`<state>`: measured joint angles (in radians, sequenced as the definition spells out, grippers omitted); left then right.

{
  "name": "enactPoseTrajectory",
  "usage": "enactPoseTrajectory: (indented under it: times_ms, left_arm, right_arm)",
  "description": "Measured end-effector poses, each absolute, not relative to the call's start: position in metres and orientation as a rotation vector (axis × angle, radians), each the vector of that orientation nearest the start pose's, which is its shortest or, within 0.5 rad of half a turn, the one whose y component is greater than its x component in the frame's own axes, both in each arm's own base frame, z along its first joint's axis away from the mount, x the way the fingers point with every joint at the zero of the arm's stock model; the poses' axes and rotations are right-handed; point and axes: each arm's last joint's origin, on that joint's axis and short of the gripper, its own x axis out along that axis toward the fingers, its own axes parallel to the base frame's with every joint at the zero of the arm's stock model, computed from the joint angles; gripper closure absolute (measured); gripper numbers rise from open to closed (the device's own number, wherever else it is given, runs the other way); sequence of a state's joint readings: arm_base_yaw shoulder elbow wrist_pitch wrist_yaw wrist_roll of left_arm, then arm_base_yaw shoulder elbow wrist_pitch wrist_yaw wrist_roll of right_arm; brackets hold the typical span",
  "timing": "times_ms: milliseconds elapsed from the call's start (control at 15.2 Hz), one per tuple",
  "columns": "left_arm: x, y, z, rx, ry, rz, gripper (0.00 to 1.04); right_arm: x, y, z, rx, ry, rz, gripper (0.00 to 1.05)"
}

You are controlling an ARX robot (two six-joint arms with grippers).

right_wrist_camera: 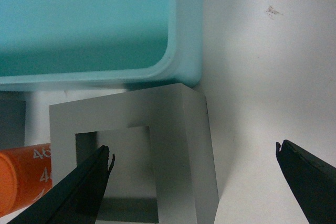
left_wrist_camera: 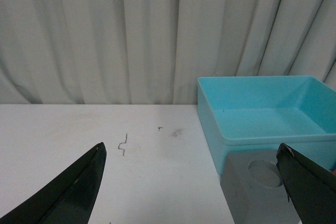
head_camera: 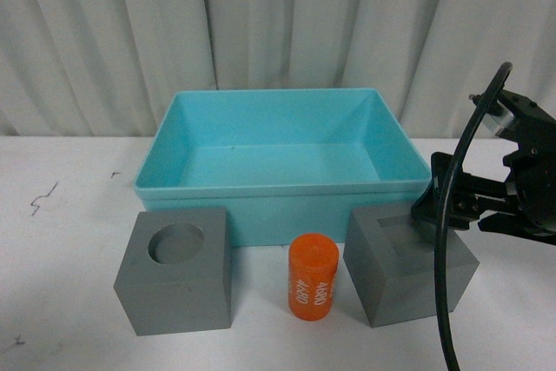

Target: Place gray and orange parts in blue box

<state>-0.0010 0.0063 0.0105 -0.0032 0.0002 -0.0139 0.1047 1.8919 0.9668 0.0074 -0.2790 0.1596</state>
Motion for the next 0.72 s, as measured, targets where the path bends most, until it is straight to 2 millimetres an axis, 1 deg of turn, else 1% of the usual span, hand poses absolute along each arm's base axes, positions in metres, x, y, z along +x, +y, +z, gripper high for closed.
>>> enactPoseTrajectory:
  times_ms: [329, 460, 526, 657, 723]
  left_arm:
    - [0.097, 0.000, 0.166, -0.014, -0.001, -0.001, 0.07]
    - [0.097, 0.000, 0.166, -0.014, -0.001, -0.001, 0.07]
    - [0.097, 0.000, 0.166, -0.014, -0.001, -0.001, 0.07]
    - [0.097, 0.000, 0.166, -0.014, -0.001, -0.001, 0.07]
    - [0.097, 0.000, 0.166, -0.014, -0.001, -0.001, 0.07]
  right_arm:
    - [0.357, 0.049, 0.103, 0.226, 0.963, 0.301, 0.06]
    - [0.351, 0.050, 0.095, 0.225, 0.982, 0.307, 0.06]
    - [0.351, 0.050, 0.094, 0.223, 0.976, 0.308, 0.09]
    - [0.352, 0.050, 0.095, 0.219, 0.961, 0.307, 0.32]
    - [0.352, 0.051, 0.095, 0.218, 0.954, 0.310, 0.41]
